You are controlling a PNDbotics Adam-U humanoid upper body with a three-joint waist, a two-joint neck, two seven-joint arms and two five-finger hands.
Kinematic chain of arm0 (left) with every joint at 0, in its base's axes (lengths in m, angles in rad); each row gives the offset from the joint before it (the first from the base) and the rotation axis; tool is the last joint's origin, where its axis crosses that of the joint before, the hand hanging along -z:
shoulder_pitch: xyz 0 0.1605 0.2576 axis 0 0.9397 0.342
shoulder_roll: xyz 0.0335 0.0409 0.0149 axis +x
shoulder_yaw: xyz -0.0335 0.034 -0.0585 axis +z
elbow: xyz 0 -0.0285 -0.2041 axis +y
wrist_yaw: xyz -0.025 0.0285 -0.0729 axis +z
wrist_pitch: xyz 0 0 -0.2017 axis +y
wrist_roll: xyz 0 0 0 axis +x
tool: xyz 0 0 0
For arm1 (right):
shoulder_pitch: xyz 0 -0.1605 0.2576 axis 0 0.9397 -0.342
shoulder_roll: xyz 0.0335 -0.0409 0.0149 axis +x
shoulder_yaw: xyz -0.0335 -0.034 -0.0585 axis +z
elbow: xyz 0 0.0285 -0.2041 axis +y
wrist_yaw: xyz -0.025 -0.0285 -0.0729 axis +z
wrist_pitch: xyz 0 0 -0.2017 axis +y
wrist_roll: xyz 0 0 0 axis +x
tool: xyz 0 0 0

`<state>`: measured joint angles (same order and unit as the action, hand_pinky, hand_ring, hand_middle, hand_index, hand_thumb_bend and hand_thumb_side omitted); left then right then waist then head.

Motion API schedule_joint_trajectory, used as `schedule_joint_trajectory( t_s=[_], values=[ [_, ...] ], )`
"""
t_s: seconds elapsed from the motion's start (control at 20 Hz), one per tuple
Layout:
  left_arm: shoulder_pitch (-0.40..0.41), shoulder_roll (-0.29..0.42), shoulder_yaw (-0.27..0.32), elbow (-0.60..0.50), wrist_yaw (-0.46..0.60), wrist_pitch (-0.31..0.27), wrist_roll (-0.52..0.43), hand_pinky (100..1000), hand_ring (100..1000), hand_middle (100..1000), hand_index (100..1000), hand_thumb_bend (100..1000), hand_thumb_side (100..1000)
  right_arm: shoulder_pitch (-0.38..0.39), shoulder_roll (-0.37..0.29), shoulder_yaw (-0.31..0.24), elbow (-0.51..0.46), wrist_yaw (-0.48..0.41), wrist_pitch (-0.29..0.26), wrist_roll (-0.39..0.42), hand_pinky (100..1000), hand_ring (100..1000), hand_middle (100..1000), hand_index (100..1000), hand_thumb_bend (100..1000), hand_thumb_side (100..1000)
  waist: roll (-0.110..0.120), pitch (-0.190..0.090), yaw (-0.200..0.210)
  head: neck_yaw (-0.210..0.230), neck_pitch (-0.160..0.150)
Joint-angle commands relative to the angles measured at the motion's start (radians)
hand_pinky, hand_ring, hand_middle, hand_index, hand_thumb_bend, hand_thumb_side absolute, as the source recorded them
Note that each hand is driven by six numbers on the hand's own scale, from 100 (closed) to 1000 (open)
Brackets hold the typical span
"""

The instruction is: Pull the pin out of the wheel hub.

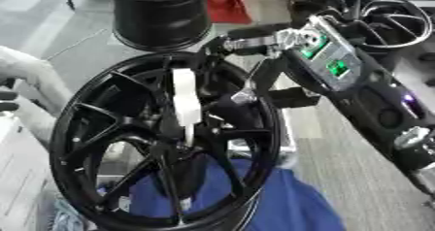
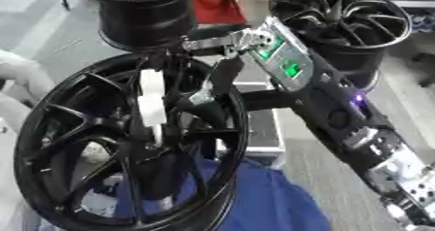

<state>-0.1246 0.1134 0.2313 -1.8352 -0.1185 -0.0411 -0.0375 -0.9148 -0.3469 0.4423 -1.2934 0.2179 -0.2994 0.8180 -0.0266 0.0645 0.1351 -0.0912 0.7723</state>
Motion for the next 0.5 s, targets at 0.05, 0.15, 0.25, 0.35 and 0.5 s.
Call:
schedule_joint_trajectory(
  t_s=[0.05,0.15,0.25,0.35,0.5],
  values=[
    [-0.012,0.016,-0.002,-0.012,0.000,-0.003,-0.004,607,625,658,854,128,620,-0.025,-0.002,0.002,-0.036,-0.019,-0.003,0.015,782,825,846,918,377,351,0.003,-0.009,0.000,-0.001,-0.002],
    [-0.012,0.016,-0.002,-0.012,0.000,-0.002,-0.003,607,625,658,854,128,621,-0.025,-0.001,0.008,-0.051,-0.027,-0.001,0.022,782,821,841,915,377,351,0.002,-0.009,0.000,-0.002,-0.002],
    [-0.012,0.016,-0.002,-0.012,0.000,-0.002,-0.003,607,625,658,854,135,615,-0.024,0.003,0.014,-0.064,-0.032,0.001,0.030,780,812,832,911,399,367,0.002,-0.009,-0.001,-0.002,-0.002],
    [-0.012,0.016,-0.003,-0.012,0.000,-0.003,-0.004,607,625,658,854,128,621,-0.025,0.008,0.017,-0.071,-0.035,0.003,0.037,778,808,829,906,374,350,0.002,-0.009,0.000,-0.003,-0.002],
    [-0.012,0.015,-0.003,-0.012,0.000,-0.002,-0.004,607,625,658,854,127,621,-0.024,0.016,0.021,-0.073,-0.035,0.007,0.044,775,802,826,906,376,353,0.002,-0.009,0.001,-0.005,-0.002]
  ],
)
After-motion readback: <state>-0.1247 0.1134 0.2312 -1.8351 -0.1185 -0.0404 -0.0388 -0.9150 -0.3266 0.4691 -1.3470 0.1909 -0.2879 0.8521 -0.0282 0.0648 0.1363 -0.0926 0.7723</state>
